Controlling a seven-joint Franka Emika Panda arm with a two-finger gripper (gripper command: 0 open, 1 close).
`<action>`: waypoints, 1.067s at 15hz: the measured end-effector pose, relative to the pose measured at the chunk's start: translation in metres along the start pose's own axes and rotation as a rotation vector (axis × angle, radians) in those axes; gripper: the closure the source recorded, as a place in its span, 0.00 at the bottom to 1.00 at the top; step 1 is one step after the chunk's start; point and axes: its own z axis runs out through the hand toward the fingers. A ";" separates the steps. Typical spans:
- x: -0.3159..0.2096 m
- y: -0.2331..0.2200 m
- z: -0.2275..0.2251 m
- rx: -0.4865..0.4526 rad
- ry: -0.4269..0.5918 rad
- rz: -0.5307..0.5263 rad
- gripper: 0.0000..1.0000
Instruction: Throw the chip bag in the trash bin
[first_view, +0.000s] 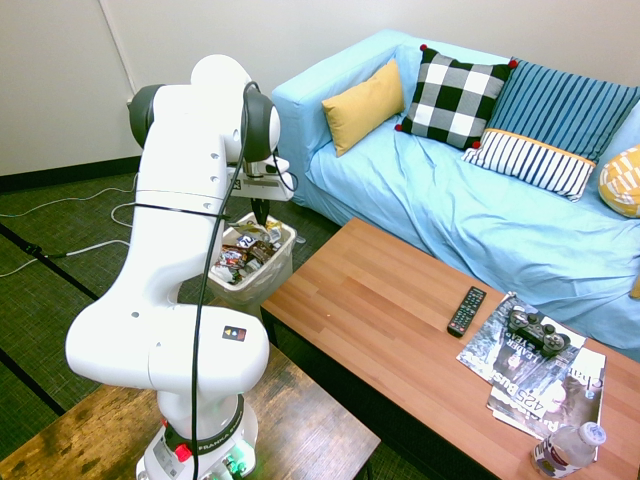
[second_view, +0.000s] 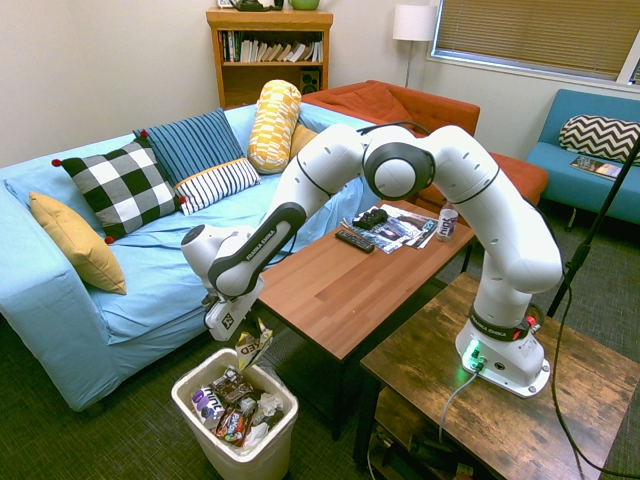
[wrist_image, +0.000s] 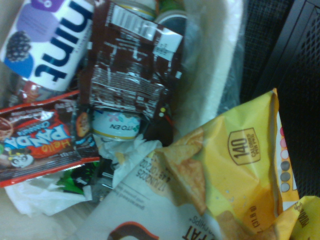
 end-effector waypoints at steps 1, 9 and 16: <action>-0.009 -0.010 0.000 -0.007 0.006 -0.013 1.00; -0.045 -0.051 0.019 -0.024 0.033 -0.081 0.00; -0.050 -0.056 0.027 -0.030 0.034 -0.094 0.00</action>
